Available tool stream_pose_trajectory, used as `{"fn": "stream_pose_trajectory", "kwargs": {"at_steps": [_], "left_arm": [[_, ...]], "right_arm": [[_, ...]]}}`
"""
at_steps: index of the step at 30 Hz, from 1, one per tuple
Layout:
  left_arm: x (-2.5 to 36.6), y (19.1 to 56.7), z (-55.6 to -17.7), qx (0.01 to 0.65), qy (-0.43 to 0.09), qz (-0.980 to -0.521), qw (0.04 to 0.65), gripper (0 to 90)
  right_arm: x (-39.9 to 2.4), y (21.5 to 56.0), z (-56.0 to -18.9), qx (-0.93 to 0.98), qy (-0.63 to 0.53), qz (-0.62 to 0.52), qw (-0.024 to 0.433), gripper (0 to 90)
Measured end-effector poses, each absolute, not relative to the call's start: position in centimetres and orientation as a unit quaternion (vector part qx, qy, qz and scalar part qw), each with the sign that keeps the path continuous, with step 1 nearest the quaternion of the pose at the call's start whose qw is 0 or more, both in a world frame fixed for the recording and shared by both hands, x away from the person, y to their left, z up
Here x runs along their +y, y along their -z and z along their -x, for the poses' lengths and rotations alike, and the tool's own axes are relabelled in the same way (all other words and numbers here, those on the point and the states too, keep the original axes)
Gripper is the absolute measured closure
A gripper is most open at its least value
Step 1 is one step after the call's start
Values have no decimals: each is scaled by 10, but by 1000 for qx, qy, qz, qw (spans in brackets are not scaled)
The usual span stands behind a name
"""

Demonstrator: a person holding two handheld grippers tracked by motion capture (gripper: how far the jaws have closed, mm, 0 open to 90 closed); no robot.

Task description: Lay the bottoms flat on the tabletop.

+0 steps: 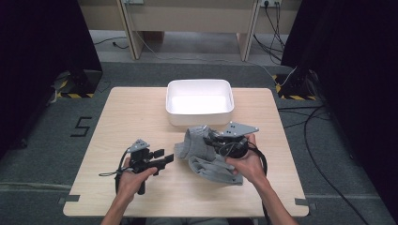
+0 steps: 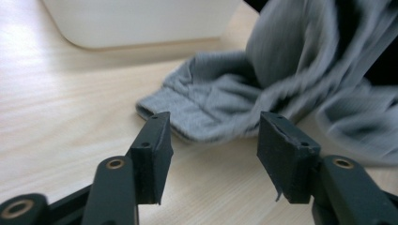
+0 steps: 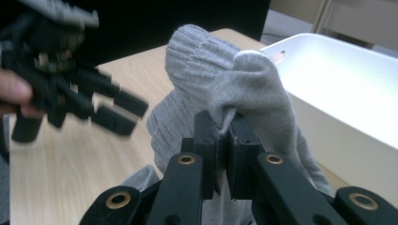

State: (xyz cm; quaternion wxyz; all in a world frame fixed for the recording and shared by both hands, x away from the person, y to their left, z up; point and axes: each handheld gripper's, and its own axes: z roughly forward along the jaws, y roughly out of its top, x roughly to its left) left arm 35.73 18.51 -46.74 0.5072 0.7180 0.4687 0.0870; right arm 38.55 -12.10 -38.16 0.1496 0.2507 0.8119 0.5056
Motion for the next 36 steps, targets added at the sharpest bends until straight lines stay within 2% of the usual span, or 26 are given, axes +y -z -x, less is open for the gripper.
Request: {"fn": "stream_pose_trajectory", "kwargs": {"at_steps": [2,6,11,16,31,36], "left_arm": [[177,474,-356,452,-88,-733,500,411],[163,481,-358,428,-126,-757,478,371],[156,491,-369,433,-167,-763,449,321],[156,500,-380,447,-169,-762,438,282],[145,504,-384,454,-140,-755,453,261],[149,503,-384,462,-134,-750,454,259]], "right_arm": [[-124,378,-386,804,-513,-258,155,844],[-130,374,-387,793,-522,-273,155,844],[-138,375,-388,787,-526,-284,154,844],[-151,373,-386,779,-534,-292,153,845],[-164,336,-375,759,-560,-283,176,855],[-181,353,-390,760,-526,-328,197,855]]}}
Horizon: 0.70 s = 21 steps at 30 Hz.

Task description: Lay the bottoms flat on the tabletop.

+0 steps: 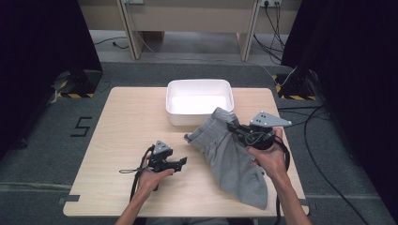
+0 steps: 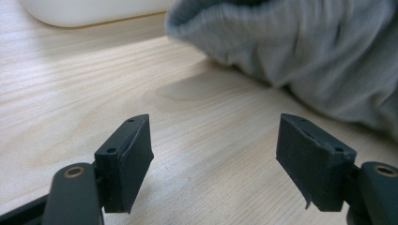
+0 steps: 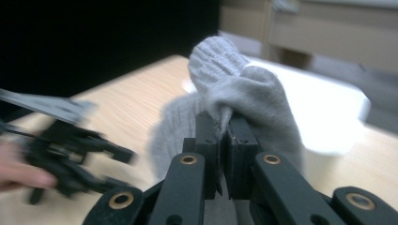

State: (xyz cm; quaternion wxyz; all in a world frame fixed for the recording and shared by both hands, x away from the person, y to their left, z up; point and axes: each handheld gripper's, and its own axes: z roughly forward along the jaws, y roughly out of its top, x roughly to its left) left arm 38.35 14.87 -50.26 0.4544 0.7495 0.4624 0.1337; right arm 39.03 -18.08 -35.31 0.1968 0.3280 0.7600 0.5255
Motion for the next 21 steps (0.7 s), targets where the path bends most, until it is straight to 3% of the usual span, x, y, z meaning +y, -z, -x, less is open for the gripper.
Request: {"fn": "stream_pose_trajectory", "kwargs": {"at_steps": [9,14,16,18,21], "left_arm": [[146,505,-384,467,-122,-751,452,260],[139,509,-386,474,-107,-748,452,262],[137,509,-387,473,-103,-747,455,262],[135,510,-388,476,-98,-744,458,264],[133,511,-392,487,-93,-732,467,270]], "right_arm": [[-230,427,-433,753,-442,-445,197,853],[-240,448,-441,761,-407,-466,196,831],[-242,453,-443,760,-400,-473,196,775],[-244,453,-441,760,-388,-482,201,647],[-248,445,-427,764,-383,-478,204,560]]}}
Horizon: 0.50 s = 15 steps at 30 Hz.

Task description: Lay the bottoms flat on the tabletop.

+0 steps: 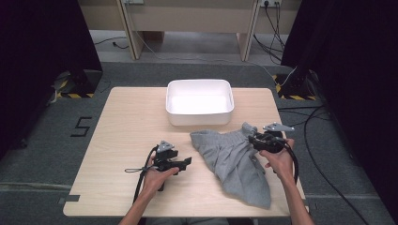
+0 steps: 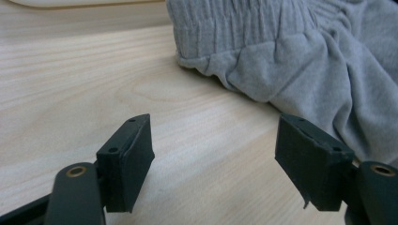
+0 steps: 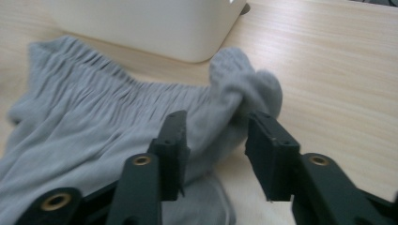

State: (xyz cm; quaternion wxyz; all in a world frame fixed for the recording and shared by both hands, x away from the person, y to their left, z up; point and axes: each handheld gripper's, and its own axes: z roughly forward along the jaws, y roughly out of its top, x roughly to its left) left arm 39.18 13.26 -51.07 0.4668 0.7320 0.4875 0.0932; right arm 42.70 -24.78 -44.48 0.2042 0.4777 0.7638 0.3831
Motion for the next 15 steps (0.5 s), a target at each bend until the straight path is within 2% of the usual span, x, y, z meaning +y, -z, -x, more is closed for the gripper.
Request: {"fn": "stream_pose_trajectory", "kwargs": {"at_steps": [6,9,15], "left_arm": [[122,519,-400,507,-62,-719,472,278],[114,518,-402,510,-59,-720,468,283],[91,511,-403,496,-42,-720,482,285]], "right_arm": [[-256,449,-398,777,-365,-477,188,484],[-256,462,-393,794,-342,-471,172,479],[-258,480,-396,812,-303,-470,169,490]]}}
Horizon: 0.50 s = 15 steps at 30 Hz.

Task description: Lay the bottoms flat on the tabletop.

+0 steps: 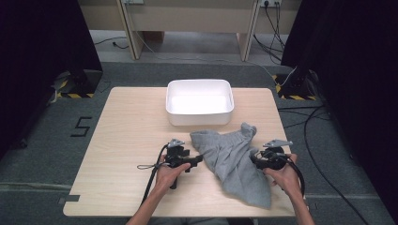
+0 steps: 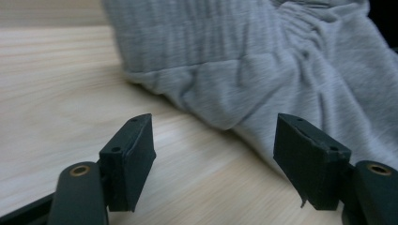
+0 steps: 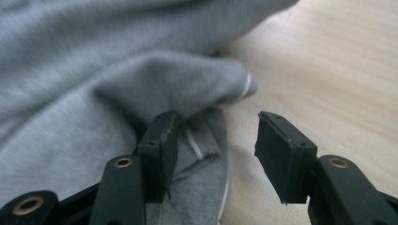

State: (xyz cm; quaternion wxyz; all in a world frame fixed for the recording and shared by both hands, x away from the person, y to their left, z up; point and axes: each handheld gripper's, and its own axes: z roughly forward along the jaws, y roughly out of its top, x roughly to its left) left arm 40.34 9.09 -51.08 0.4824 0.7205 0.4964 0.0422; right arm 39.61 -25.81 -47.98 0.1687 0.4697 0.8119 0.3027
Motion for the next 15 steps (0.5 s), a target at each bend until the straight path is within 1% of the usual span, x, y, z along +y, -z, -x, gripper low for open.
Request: {"fn": "stream_pose_trajectory", "kwargs": {"at_steps": [2,4,7,8,9,12,15], "left_arm": [[80,511,-404,490,-32,-726,482,293],[67,513,-404,484,-31,-733,477,325],[53,519,-407,480,-42,-739,471,450],[49,520,-409,480,-50,-738,470,515],[47,521,-411,480,-56,-739,469,606],[51,521,-415,481,-59,-743,462,780],[65,516,-414,466,-84,-760,444,825]], "right_arm": [[-255,486,-397,820,-288,-466,164,493],[-251,491,-397,825,-279,-464,160,509],[-249,493,-397,827,-282,-461,158,540],[-250,493,-397,828,-284,-457,158,554],[-250,494,-397,828,-286,-457,157,571],[-250,494,-396,830,-290,-449,156,614],[-251,494,-396,835,-291,-440,155,668]]}}
